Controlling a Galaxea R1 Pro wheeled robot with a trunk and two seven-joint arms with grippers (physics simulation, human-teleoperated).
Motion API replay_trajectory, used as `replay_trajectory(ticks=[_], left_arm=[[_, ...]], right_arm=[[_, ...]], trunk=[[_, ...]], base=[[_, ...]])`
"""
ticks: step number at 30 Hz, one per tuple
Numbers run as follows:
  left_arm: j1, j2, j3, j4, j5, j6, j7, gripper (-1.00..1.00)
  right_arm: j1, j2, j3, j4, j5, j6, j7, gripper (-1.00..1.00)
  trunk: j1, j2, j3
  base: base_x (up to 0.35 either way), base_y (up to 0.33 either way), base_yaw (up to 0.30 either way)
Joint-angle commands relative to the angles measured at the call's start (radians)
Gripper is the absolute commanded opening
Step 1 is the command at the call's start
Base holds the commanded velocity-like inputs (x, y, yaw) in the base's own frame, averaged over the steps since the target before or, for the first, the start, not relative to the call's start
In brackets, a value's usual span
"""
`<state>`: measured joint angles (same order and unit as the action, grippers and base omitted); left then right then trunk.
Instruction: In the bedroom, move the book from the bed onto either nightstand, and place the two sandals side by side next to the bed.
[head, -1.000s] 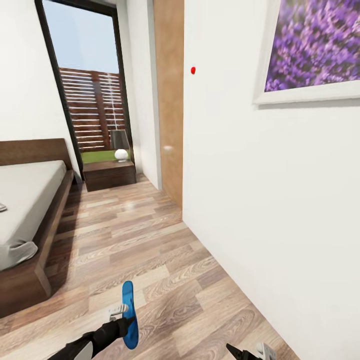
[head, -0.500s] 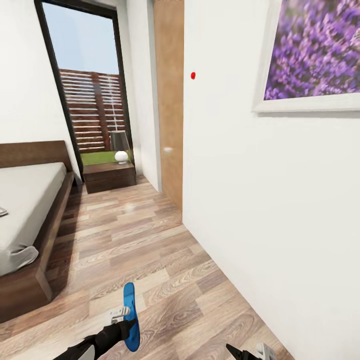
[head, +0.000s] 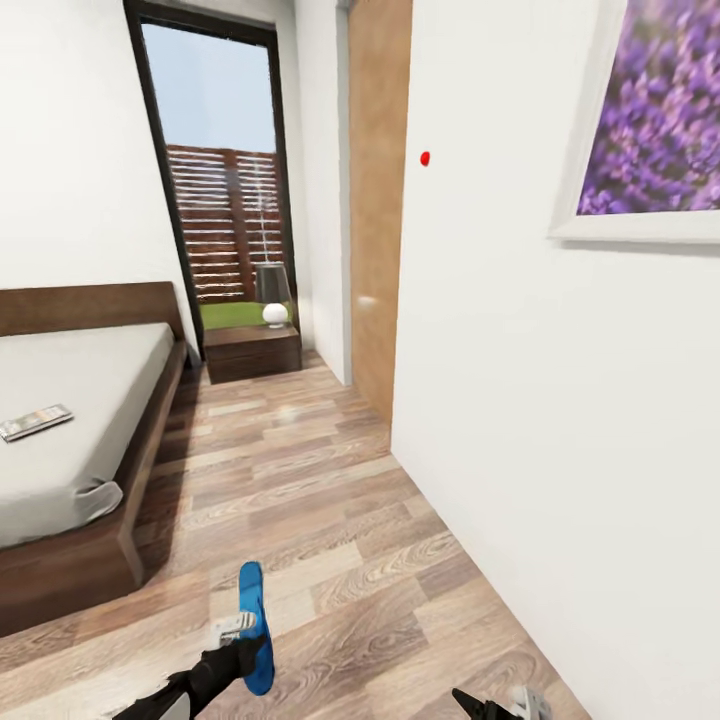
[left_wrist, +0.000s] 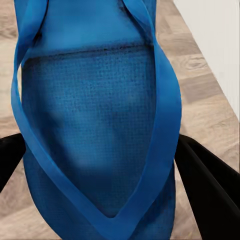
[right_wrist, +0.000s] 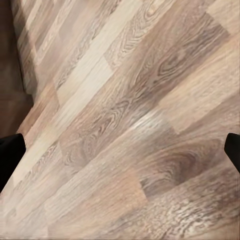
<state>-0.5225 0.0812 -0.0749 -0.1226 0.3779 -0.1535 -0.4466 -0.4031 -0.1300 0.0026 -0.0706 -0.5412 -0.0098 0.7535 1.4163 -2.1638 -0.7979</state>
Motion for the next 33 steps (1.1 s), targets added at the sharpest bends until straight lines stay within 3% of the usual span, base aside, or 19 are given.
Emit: replay_trajectory(ticks=[1,3,4,7,9,14,23,28,33], left_arm=[[-0.001,-0.002,-0.02,0.019,-0.013,-0.046,0.064,-1.0],[-0.002,-0.021,-0.029,0.048,-0.078,-0.09,0.151,-1.0],[-0.002,-0.026,-0.03,0.054,-0.096,-0.095,0.163,-1.0],[-0.001,-0.043,-0.033,0.087,-0.191,-0.111,0.199,-1.0],[-0.001,-0.047,-0.032,0.096,-0.219,-0.114,0.206,-1.0],[0.017,-0.043,-0.03,0.102,-0.233,-0.114,0.214,-1.0],[0.027,-0.047,-0.029,0.103,-0.236,-0.113,0.215,-1.0],[0.028,-0.05,-0.03,0.103,-0.236,-0.113,0.214,-1.0],[0.028,-0.05,-0.029,0.103,-0.233,-0.113,0.215,-1.0]], right_arm=[[0.0,0.0,0.001,0.0,0.011,-0.001,0.002,1.0],[0.0,0.001,0.001,0.0,0.072,-0.001,0.001,1.0],[0.0,0.001,0.001,0.0,0.089,-0.001,0.0,1.0],[0.0,0.001,0.001,-0.001,0.168,-0.001,-0.03,1.0],[0.0,0.001,0.0,-0.002,0.188,-0.001,-0.059,1.0],[0.0,0.001,0.0,-0.001,0.2,-0.001,-0.106,1.0],[0.0,0.0,0.001,0.011,0.203,-0.001,-0.121,1.0],[0.0,0.0,0.001,0.023,0.204,-0.001,-0.184,1.0],[0.0,0.0,0.001,0.024,0.203,-0.001,-0.203,1.0]], trunk=[[0.0,0.0,-0.001],[0.0,0.0,-0.001],[0.0,0.0,-0.001],[0.0,0.0,-0.001],[0.0,0.0,-0.001],[0.0,0.0,-0.001],[0.0,0.0,-0.005],[0.0,0.0,-0.008],[0.0,0.0,-0.01]], base=[[0.0,0.0,0.286],[0.0,0.0,0.286],[0.0,0.0,0.286],[0.0,0.0,0.287],[0.0,0.0,0.287],[0.0,0.0,0.286],[0.0,0.0,0.281],[0.0,0.0,0.28],[0.0,0.0,0.28]])
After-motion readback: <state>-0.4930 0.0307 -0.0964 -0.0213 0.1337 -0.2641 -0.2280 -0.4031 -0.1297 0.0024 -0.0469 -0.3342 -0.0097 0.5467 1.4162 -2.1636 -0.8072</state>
